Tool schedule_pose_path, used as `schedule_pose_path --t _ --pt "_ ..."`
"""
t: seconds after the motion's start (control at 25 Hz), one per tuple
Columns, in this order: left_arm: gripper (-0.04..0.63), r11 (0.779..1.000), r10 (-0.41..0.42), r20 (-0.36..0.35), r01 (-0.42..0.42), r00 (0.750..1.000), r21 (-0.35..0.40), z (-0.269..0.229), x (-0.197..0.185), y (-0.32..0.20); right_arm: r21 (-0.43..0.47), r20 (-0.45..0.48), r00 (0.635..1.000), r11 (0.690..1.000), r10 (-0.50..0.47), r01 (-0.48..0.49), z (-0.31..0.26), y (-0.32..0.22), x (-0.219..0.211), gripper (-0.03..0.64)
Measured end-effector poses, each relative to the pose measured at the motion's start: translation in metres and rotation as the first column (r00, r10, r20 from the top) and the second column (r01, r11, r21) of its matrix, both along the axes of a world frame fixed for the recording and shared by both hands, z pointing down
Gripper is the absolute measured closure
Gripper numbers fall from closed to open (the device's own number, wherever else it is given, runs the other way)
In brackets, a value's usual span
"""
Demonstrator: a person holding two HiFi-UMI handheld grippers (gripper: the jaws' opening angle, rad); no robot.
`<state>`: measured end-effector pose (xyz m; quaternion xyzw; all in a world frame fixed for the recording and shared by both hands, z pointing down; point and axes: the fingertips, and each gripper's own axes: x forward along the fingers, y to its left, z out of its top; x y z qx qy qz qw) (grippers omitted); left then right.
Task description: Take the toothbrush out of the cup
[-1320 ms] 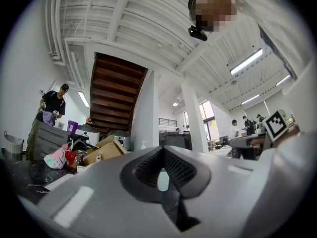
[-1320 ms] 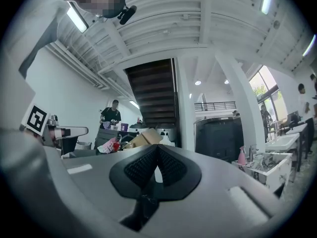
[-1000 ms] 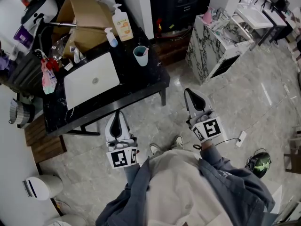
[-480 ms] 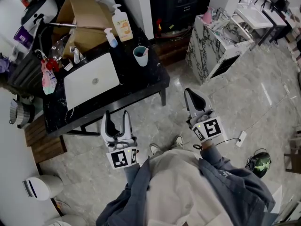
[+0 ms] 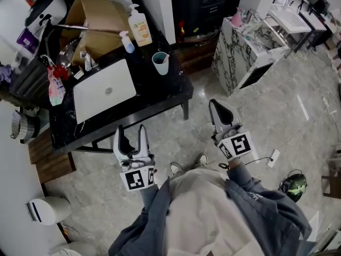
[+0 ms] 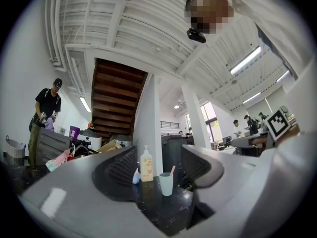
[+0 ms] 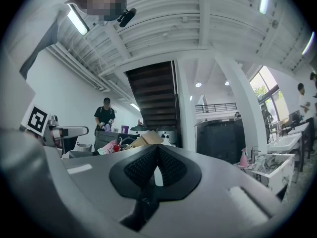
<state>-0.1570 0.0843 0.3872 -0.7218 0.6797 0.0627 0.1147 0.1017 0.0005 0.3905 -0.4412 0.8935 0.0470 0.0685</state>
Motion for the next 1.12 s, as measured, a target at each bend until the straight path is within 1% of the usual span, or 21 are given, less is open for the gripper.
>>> schedule_pose_path --t 0.16,0.32,0.56,0.84,1.12 --pt "0.299 1.000 -0.011 0.001 0.011 1.000 0.004 -0.004 0.000 0.001 -0.004 -0.001 1.000 1.000 -0.012 0.012 -0.001 -0.002 0.001 0.612" --pt "0.299 0.999 -0.037 0.007 0.037 0.999 0.006 -0.007 0.002 0.004 -0.003 -0.002 0.999 0.999 -0.044 0.044 -0.003 -0.004 0.000 0.612" --pt "0.299 0.997 -0.078 0.017 0.078 0.997 0.008 -0.006 0.019 0.006 -0.005 -0.007 0.996 0.996 -0.093 0.093 0.000 -0.010 0.014 0.612" --pt "0.299 0.996 -0.085 0.032 0.085 0.996 0.003 -0.009 0.043 0.001 0.003 0.001 0.994 0.994 -0.114 0.114 -0.003 -0.021 0.035 0.612" --pt "0.299 0.996 -0.092 0.039 0.092 0.995 0.011 -0.008 0.046 -0.017 0.009 0.007 0.993 0.993 -0.120 0.120 -0.001 -0.038 0.040 0.612"
